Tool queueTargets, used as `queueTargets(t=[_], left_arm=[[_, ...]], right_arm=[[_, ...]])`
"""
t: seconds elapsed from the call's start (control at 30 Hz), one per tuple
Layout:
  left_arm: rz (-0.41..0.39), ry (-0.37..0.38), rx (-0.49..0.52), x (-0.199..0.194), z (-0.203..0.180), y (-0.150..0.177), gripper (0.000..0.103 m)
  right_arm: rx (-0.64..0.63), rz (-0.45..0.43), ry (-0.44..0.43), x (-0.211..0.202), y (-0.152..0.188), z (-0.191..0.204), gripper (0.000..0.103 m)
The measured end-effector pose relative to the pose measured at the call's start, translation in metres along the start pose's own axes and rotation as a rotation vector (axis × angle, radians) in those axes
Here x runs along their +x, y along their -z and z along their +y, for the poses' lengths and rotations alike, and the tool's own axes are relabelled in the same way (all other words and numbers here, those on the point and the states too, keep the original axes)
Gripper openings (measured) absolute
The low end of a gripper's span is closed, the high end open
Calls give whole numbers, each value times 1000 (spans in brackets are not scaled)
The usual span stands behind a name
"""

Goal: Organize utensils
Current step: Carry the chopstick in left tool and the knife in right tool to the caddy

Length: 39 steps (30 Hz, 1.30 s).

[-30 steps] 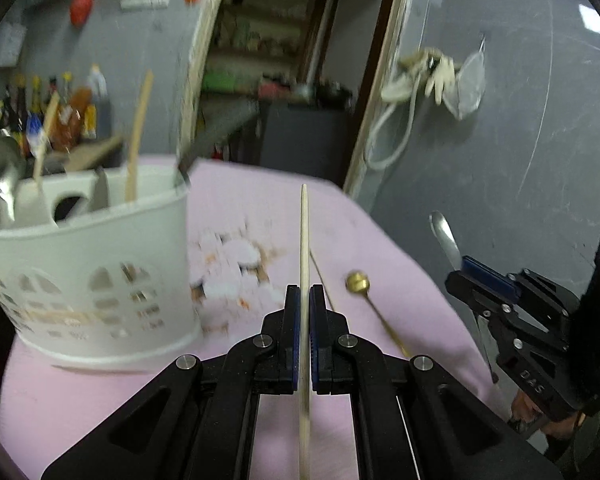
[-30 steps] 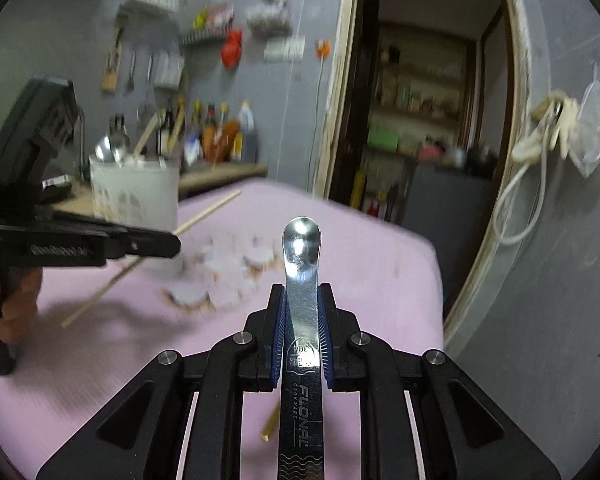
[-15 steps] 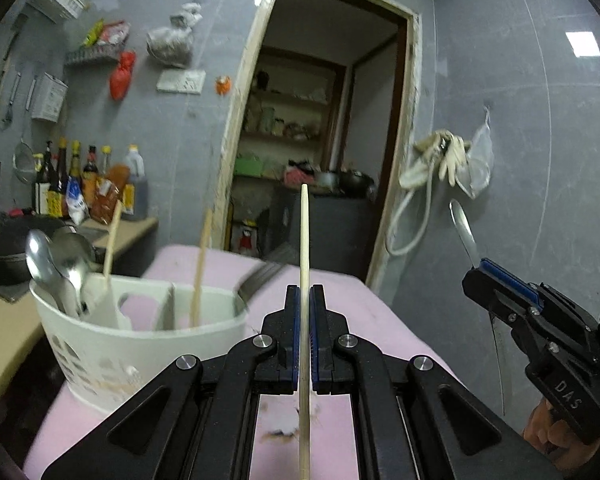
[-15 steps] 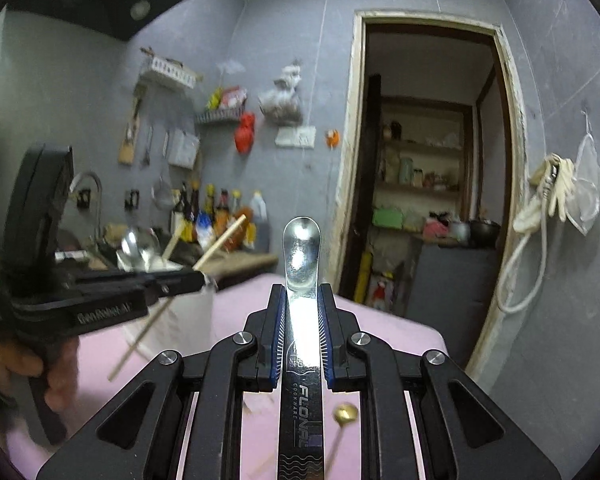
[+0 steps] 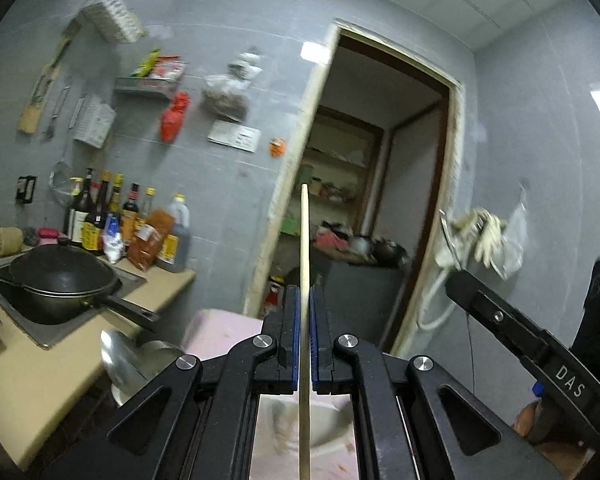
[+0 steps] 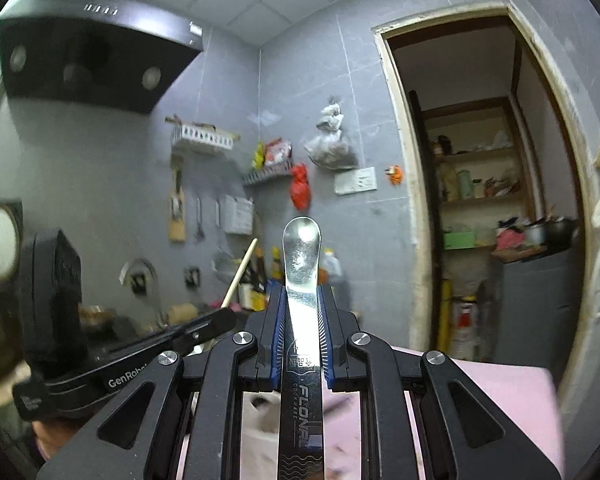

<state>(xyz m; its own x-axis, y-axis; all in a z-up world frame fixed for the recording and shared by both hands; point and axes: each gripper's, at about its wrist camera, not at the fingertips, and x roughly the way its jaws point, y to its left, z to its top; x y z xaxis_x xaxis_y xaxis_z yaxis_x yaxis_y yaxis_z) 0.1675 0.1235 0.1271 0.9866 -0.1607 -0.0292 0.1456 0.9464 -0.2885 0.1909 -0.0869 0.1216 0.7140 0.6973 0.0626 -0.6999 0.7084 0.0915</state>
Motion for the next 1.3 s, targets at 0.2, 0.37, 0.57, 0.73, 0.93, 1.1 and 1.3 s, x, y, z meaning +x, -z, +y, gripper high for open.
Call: queueTargets(t=[0.2, 0.37, 0.57, 0.73, 0.93, 1.1, 1.3], left_arm=[[-48, -57, -114, 7, 60, -18, 2], [-89, -87, -155, 8, 86, -17, 2], [-126, -118, -167, 16, 93, -2, 2], [-165, -157, -169, 18, 94, 12, 2], [-199, -186, -135, 17, 88, 23, 2], [-181, -189, -124, 21, 84, 33, 2], [-172, -188, -100, 19, 79, 41, 2]], right_arm=[[96, -36, -64, 33, 10, 1, 13], [137, -79, -58, 48, 23, -2, 13], [114, -99, -2, 59, 40, -3, 13], [69, -112, 42, 65, 51, -1, 13], [-27, -120, 90, 68, 67, 10, 13], [-89, -137, 108, 68, 71, 17, 13], [-146, -143, 125, 66, 76, 23, 14]])
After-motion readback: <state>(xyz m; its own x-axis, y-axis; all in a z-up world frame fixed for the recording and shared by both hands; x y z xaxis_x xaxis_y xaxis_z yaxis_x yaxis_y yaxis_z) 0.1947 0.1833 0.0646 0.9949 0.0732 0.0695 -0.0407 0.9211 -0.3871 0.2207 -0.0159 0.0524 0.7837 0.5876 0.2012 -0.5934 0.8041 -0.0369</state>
